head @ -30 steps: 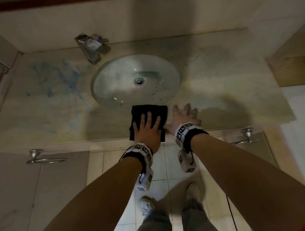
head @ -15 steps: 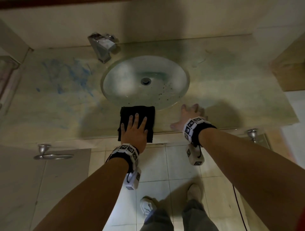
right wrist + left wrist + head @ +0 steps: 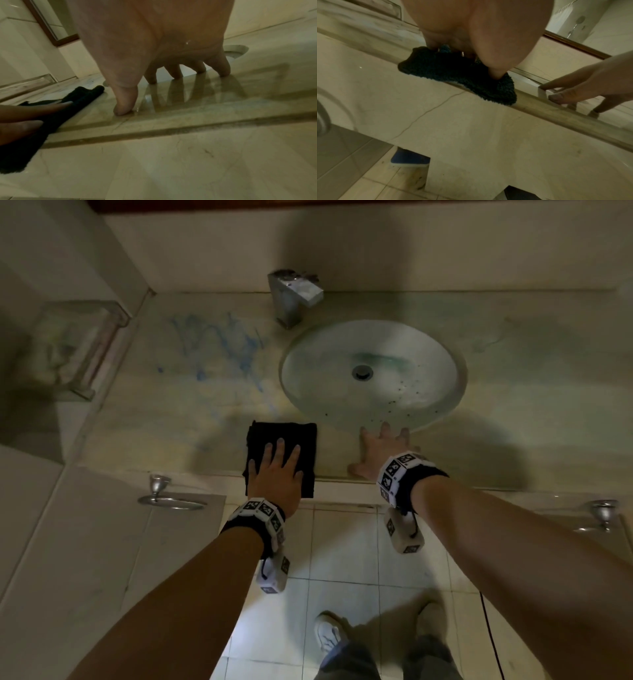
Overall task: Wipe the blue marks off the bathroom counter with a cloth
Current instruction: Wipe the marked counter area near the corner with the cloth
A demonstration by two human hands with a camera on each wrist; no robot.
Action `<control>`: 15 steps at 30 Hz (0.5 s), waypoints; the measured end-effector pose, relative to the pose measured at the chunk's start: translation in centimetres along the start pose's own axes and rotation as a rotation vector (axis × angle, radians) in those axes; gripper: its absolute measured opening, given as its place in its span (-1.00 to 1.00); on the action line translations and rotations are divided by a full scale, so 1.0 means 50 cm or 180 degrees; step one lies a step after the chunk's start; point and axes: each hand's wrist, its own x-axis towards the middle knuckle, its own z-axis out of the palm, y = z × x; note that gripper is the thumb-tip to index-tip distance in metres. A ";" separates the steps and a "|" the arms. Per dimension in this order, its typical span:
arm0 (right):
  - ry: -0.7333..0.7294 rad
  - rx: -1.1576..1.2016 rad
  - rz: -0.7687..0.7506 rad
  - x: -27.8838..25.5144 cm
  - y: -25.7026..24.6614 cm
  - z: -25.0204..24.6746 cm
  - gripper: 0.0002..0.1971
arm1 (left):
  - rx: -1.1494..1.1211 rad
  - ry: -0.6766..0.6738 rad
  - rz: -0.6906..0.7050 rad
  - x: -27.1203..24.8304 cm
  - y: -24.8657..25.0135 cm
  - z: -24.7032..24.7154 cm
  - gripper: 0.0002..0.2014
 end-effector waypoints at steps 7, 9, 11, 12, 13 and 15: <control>-0.0214 -0.0108 0.0208 0.036 -0.025 0.011 0.05 | 0.0004 -0.0072 -0.0130 0.004 -0.052 -0.012 -0.44; -0.0225 -0.0117 0.0209 0.039 -0.025 0.011 0.04 | -0.0007 -0.0078 -0.0153 0.005 -0.048 -0.012 -0.44; -0.0233 -0.0159 0.0191 0.036 -0.025 0.010 0.05 | 0.0018 -0.0054 -0.0165 0.004 -0.044 -0.011 -0.44; -0.0210 -0.0170 0.0178 0.034 -0.024 0.007 0.04 | 0.0030 -0.0046 -0.0170 0.005 -0.043 -0.011 -0.44; -0.0208 -0.0156 0.0184 0.031 -0.022 0.003 0.01 | 0.0040 -0.0044 -0.0180 0.005 -0.042 -0.011 -0.44; -0.0258 -0.0077 0.0242 0.025 -0.019 -0.004 -0.06 | 0.0050 -0.0047 -0.0203 0.006 -0.040 -0.013 -0.44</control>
